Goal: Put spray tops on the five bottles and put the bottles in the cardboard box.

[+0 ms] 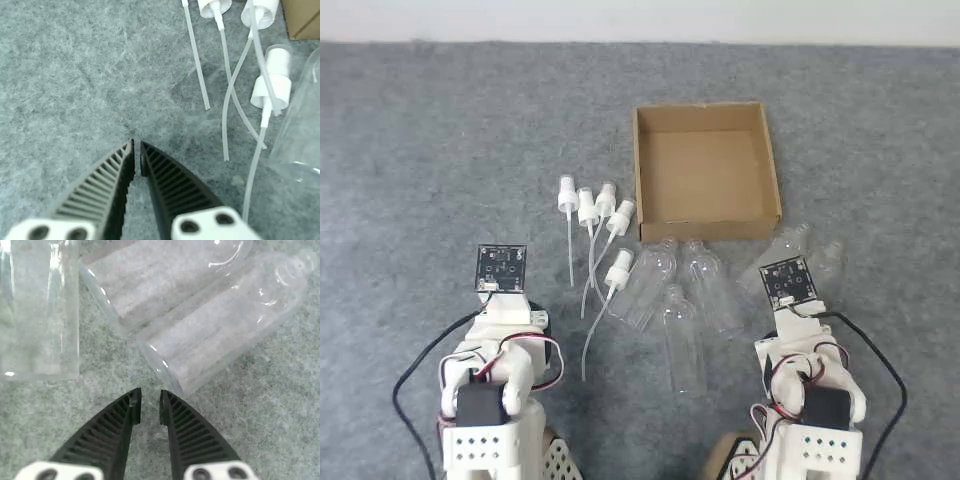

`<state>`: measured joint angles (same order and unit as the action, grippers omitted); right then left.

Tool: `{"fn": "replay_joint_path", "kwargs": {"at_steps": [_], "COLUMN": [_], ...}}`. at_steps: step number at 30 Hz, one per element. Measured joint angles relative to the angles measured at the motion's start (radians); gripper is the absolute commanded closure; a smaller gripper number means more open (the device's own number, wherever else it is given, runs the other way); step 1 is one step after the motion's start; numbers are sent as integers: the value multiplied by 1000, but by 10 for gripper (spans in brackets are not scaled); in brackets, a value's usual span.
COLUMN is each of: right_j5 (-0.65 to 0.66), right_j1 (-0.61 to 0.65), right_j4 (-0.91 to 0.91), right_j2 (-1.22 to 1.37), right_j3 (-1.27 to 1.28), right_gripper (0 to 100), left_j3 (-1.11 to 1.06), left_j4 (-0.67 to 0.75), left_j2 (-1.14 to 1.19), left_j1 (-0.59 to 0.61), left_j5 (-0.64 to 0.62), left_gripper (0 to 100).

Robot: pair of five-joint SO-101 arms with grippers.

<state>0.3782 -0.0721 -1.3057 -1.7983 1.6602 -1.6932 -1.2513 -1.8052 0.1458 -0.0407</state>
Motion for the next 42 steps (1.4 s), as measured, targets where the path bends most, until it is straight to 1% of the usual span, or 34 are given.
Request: {"fn": "replay_joint_path", "kwargs": {"at_steps": [30,37,39,42], "right_j5": [0,0,0,0], "right_j1": [0,0,3,-17], "right_j4": [0,0,21,115], "right_j2": [0,0,0,0], "right_j3": [0,0,0,0], "right_gripper": [954,935,935,935], "left_j3": [0,0,0,0], "left_j4": [0,0,0,0], "left_j2": [0,0,0,0], "left_j1": [0,0,0,0], "left_j5": [0,0,0,0], "left_gripper": [987,987,987,987]}}
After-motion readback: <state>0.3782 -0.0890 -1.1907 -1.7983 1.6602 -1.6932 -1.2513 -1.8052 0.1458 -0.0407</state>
